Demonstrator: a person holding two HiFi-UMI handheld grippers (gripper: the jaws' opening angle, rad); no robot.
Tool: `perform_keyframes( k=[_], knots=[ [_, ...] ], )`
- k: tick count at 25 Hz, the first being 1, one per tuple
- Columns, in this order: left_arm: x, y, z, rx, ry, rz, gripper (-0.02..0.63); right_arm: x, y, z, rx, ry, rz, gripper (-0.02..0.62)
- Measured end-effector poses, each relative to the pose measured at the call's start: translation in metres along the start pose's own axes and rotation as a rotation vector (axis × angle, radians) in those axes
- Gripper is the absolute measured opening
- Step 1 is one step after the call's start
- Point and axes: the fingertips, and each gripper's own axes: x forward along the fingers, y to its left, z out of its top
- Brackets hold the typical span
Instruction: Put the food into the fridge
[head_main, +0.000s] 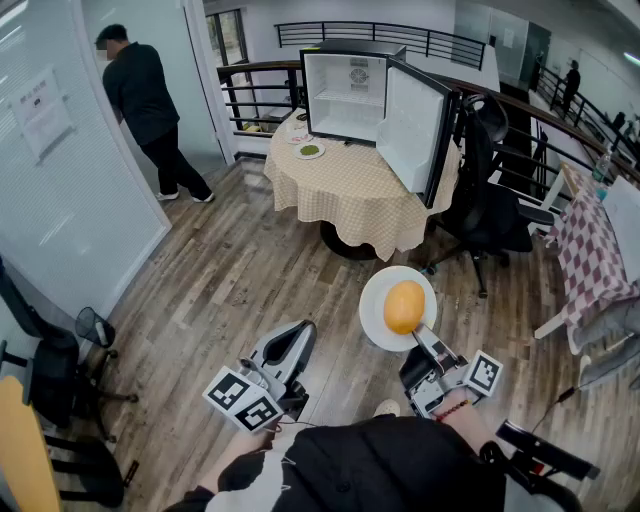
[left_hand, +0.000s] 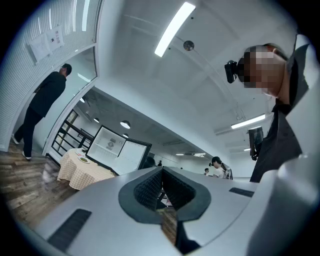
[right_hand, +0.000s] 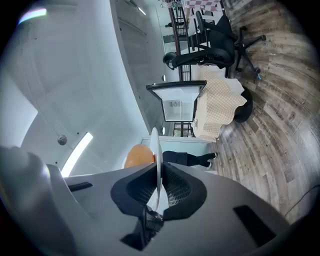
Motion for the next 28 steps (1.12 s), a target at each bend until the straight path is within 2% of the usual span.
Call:
perform_keyframes(
  k=[14, 19, 23, 28],
  knots=[
    [-0.017, 0.004, 0.009, -0.001, -0.024, 0.007, 0.012, 0.006, -0.001, -0.018, -0.003, 0.023, 0.01, 0.032],
    [-0.026, 0.002, 0.015, 0.0, -0.028, 0.013, 0.012, 0.018, 0.0, -0.031, 0.033, 0.044, 0.034, 0.034],
    [-0.035, 0.006, 0.016, 0.008, -0.027, 0.034, 0.012, 0.031, 0.001, -0.039, 0.023, 0.065, 0.039, 0.032],
    [-0.042, 0.02, 0.016, -0.022, -0.025, 0.064, 0.012, 0.045, -0.004, -0.041, 0.048, 0.074, 0.031, 0.032]
  ],
)
